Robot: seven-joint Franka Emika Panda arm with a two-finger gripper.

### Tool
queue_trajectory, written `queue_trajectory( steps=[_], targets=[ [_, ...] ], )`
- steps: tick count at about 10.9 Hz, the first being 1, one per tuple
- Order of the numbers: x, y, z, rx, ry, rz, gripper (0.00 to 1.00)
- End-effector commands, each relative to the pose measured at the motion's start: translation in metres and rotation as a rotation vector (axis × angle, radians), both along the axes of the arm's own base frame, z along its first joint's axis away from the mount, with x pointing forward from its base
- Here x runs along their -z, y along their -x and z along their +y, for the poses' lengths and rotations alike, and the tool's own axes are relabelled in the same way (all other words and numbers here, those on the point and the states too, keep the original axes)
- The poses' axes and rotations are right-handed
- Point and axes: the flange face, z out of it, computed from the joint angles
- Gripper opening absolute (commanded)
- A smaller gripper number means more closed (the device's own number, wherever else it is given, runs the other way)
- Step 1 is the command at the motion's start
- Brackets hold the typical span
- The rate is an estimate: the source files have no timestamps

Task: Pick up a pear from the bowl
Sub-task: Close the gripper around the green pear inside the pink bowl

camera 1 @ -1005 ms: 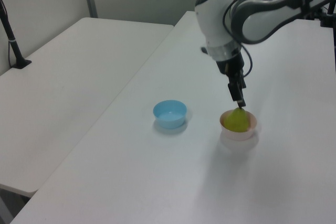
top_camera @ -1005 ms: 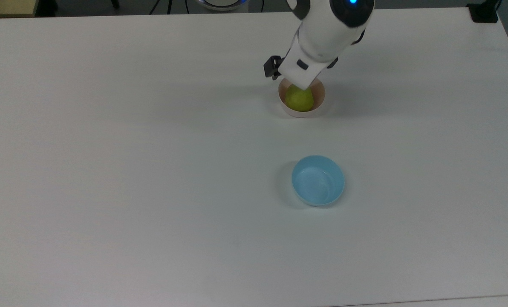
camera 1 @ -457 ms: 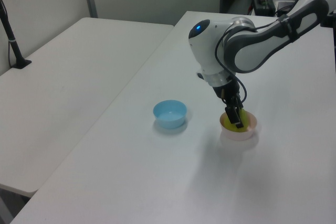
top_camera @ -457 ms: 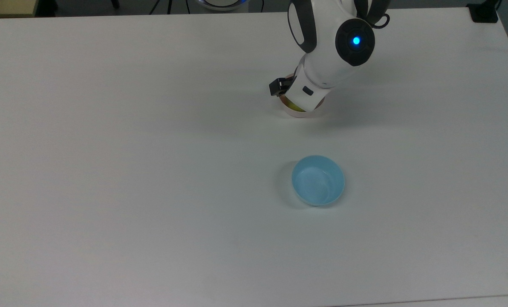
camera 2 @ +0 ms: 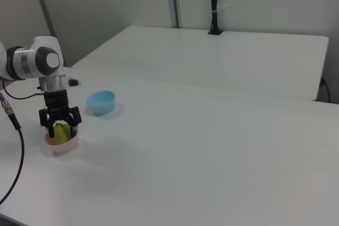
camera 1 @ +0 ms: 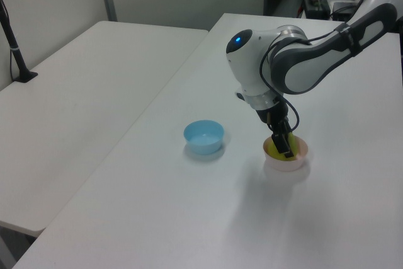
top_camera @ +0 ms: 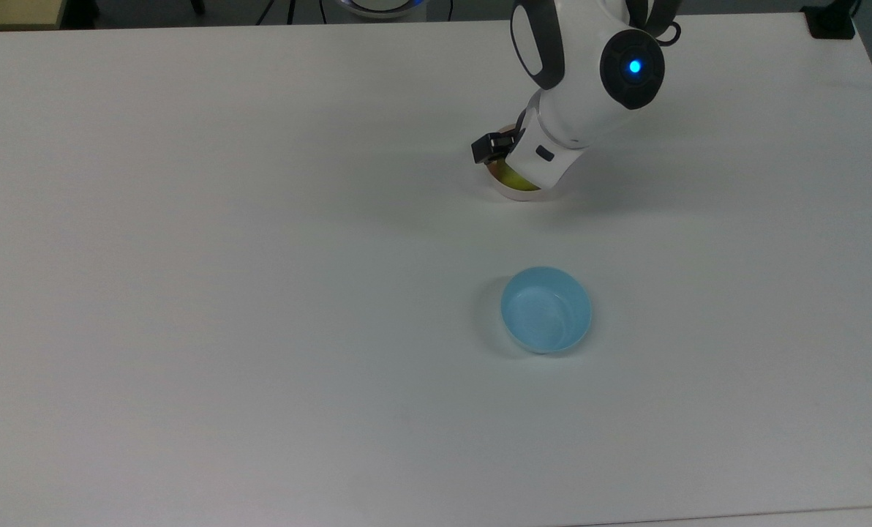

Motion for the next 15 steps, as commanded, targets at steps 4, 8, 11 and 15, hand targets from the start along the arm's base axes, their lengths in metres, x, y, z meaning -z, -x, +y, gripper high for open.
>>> queue_trajectory(
  steps=[4,8,11,15],
  targets=[
    [-0.012,0.000,0.001,-0.001,0.028,-0.045,0.92],
    [-0.010,0.001,0.006,-0.007,0.027,-0.048,0.89],
    [-0.007,0.000,0.005,-0.009,0.031,-0.048,0.47],
    [-0.014,0.001,0.005,-0.009,0.027,-0.053,0.18]
  ],
)
